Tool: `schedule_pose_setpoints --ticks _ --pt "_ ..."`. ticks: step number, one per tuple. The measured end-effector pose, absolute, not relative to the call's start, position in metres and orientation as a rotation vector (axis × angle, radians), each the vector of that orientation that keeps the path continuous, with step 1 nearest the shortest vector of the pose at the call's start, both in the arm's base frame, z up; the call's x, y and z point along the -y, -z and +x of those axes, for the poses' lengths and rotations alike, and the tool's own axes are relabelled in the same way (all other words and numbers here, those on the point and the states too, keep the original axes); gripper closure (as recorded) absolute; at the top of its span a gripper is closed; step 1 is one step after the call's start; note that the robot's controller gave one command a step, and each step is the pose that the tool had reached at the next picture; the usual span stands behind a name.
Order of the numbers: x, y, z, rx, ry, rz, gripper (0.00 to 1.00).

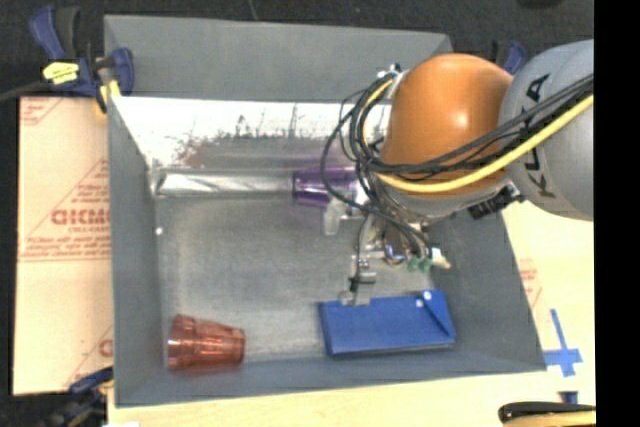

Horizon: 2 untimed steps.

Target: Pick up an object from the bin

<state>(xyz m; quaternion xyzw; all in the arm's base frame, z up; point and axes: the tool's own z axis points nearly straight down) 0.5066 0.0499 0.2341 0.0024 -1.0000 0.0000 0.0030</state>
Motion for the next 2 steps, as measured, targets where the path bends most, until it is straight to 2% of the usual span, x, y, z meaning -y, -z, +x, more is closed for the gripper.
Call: schedule_pose_setpoints --ticks 1,2 --pt "-0.050 -0.239 0.508 3.144 0.001 0.004 0.00" --pt "-0.099 -0.182 0.499 3.151 0.003 0.001 0.00"
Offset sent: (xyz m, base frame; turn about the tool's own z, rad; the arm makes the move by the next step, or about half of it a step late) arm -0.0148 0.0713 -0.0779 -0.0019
